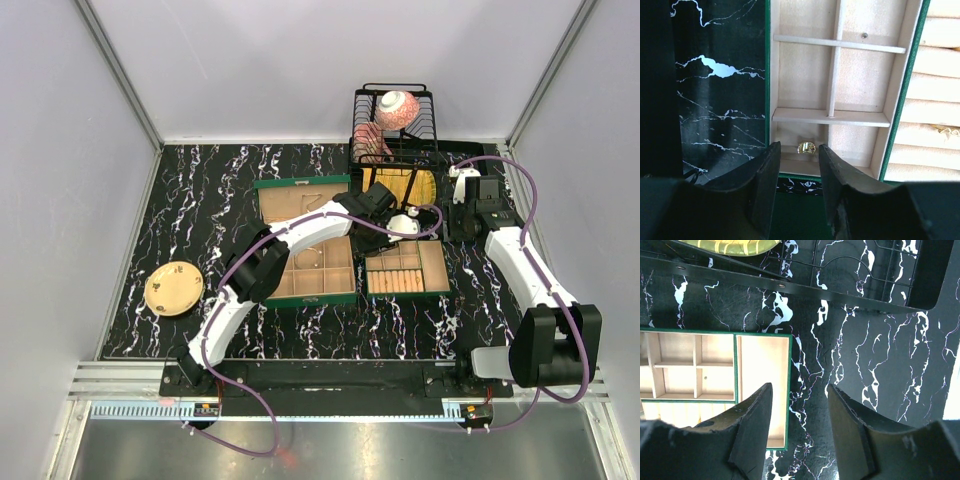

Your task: Organize the mixed jewelry

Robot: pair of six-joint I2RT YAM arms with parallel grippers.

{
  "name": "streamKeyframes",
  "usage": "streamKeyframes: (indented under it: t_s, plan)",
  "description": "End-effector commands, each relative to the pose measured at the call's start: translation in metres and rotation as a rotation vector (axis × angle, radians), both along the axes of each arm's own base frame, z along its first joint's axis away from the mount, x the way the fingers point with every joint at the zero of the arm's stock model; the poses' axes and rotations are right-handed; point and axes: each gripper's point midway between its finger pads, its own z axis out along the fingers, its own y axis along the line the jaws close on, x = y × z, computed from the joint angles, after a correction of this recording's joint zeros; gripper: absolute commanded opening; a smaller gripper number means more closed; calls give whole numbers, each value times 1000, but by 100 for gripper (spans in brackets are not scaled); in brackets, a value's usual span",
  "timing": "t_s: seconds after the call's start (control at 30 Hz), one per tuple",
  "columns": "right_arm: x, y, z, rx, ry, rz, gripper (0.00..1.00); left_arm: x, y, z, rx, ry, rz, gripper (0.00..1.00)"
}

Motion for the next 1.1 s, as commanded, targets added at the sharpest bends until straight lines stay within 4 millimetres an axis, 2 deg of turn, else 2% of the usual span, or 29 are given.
streamKeyframes:
  t_s: [0.0,0.23,0.37,0.47,0.6,0.77,1.07]
  plan:
    - [1,1,-1,5,-1,12,54,11,-7,52,-70,-107,-5,45]
    - [0,1,0,10,-9,14,54,16,-4,81,-85,-161,2,48]
    - [0,2,-2,12,-1,16,54,10,2,109,-111,-181,-8,50]
    - [1,2,-3,13,4,19,54,7,7,111,-103,-181,-9,52]
    - [2,3,-5,12,7,22,53,0,9,94,-81,-147,-19,53]
    - [0,2,-4,9,5,21,53,-4,4,64,-55,-88,-28,52]
    - [-2,1,-5,7,8,21,53,-9,-8,33,-60,-29,-46,52]
